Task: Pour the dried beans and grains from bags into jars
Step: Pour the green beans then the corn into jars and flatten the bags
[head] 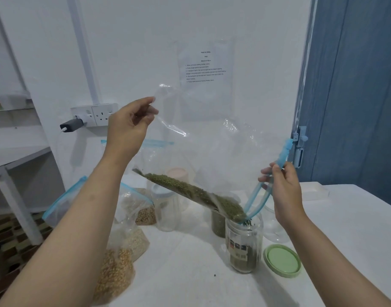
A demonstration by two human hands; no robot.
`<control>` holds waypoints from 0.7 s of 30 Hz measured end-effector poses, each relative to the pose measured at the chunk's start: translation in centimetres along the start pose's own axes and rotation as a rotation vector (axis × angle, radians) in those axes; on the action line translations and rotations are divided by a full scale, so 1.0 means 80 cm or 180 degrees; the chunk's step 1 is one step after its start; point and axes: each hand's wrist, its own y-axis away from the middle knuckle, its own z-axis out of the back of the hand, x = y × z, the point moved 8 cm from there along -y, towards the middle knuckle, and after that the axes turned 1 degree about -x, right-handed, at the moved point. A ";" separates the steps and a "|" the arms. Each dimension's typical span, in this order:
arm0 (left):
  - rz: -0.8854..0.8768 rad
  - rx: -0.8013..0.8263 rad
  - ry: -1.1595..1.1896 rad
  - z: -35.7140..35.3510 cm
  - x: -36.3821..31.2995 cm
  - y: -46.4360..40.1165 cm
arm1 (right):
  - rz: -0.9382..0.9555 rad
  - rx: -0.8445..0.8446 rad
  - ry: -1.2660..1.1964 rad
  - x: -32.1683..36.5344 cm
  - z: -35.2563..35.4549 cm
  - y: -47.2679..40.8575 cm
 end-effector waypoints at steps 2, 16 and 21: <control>0.0005 0.0002 -0.0006 -0.001 -0.001 0.000 | 0.0014 -0.0021 -0.0001 0.001 0.002 0.000; -0.0064 -0.0033 -0.0015 -0.003 -0.005 -0.003 | 0.0051 0.0139 0.0066 0.003 0.001 0.002; -0.0074 -0.0031 -0.0041 -0.005 -0.006 -0.003 | 0.0027 0.0154 0.0048 0.002 0.003 0.002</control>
